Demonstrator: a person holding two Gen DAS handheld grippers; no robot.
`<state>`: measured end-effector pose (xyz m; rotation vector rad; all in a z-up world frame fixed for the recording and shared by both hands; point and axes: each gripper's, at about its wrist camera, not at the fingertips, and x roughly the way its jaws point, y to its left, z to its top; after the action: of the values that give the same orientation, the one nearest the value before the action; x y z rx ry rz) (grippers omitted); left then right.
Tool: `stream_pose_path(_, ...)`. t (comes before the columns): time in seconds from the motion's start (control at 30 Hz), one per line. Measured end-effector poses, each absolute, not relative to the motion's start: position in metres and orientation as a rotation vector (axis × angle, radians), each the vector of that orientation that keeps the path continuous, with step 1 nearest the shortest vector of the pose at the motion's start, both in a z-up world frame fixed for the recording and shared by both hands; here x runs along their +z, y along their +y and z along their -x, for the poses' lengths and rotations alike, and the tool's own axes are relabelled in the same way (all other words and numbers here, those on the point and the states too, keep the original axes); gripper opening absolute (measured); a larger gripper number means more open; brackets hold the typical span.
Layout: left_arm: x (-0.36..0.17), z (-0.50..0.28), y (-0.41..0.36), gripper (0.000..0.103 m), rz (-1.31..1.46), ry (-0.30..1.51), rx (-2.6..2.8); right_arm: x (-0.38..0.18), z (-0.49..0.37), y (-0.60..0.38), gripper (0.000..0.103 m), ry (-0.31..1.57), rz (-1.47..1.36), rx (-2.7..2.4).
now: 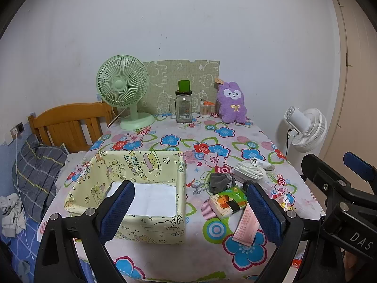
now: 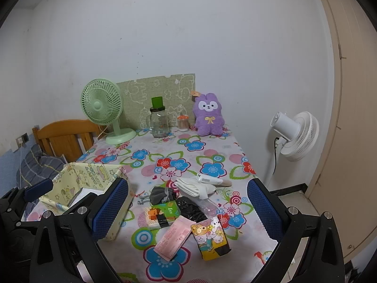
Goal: Organize soft objects
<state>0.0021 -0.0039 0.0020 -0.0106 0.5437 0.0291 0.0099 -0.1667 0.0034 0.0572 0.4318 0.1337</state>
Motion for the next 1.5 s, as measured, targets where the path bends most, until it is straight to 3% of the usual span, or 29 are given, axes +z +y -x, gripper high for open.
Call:
stream_pose_path(0.9, -0.007, -0.003, -0.009, 0.094, 0.034, 0.543, 0.019, 0.004, -0.007, -0.17, 0.099, 0.426, -0.045, 0.136)
stream_pose_path(1.5, -0.042, -0.022, -0.054, 0.094, 0.012, 0.605, -0.046, -0.029, -0.021, -0.191, 0.098, 0.461, -0.025, 0.142)
